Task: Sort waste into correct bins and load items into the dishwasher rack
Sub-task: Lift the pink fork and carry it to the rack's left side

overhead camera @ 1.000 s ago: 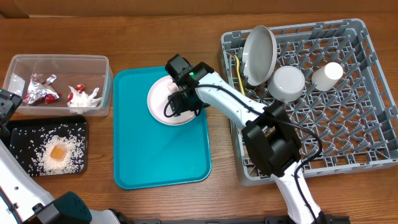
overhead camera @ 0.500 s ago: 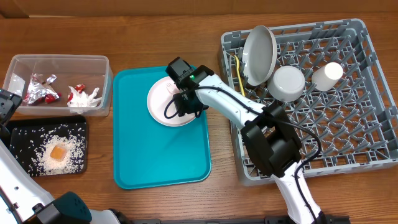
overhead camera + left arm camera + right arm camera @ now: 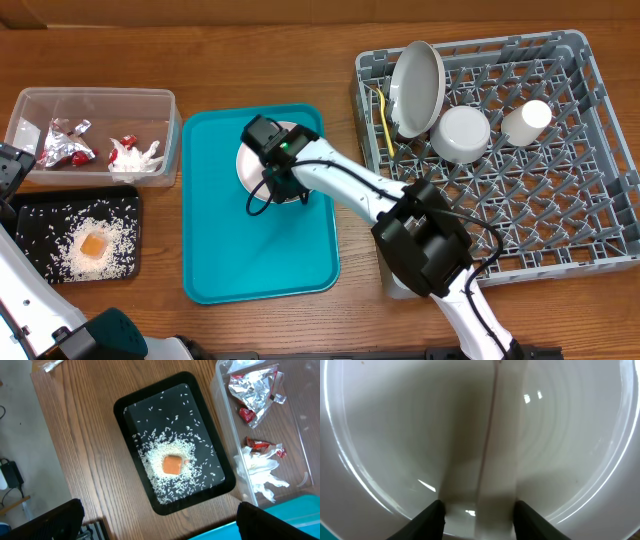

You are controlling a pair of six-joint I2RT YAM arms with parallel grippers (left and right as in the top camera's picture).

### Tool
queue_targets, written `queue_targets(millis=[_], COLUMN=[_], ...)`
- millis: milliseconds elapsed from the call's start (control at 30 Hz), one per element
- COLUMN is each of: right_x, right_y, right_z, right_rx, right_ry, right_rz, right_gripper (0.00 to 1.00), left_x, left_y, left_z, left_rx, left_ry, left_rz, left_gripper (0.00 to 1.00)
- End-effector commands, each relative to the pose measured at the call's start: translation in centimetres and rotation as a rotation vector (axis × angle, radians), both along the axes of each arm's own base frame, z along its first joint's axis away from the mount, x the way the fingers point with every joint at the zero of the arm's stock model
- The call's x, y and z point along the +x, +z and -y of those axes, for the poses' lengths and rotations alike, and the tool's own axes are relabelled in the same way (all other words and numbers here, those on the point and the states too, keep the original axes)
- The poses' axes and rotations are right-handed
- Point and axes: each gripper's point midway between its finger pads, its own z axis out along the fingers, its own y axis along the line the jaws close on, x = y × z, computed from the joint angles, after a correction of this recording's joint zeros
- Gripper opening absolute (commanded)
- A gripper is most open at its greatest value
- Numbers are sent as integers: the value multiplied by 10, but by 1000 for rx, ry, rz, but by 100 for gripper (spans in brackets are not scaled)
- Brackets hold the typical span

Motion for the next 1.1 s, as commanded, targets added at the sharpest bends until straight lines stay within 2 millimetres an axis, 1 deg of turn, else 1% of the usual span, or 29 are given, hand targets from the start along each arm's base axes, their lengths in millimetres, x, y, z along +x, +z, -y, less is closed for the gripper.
queue_targets(millis=[0,233,300,400,500,633,833,967,1067], right_x=[-5,-4,-4,-4,-1,7,18,24,33], right_y=[-13,-13,-13,-11,-5,9,35,62,88], right_z=[7,10,11,10,9,6,1,-4,0], right_rx=[-50,-54,-55,-54,-51,-35,-8,15,28], right_ry=[2,-5,-5,-5,-8,-19,-30,-35,-55], right_rz=[-2,-6,-8,-7,-4,10,36,58,80], right_gripper=[40,21,17,15,10,5,4,4,4], left_x=[-1,-1,-1,-1,-1,-1,-1,-1,-1], left_y=[3,3,3,3,3,3,3,3,3], left_z=[1,1,1,1,1,1,1,1,1], left_rx=[1,1,1,1,1,1,1,1,1], left_ry=[11,11,11,11,11,11,11,11,11], left_rz=[15,14,15,14,14,14,15,14,15], left_gripper=[100,100,100,100,100,100,100,100,100])
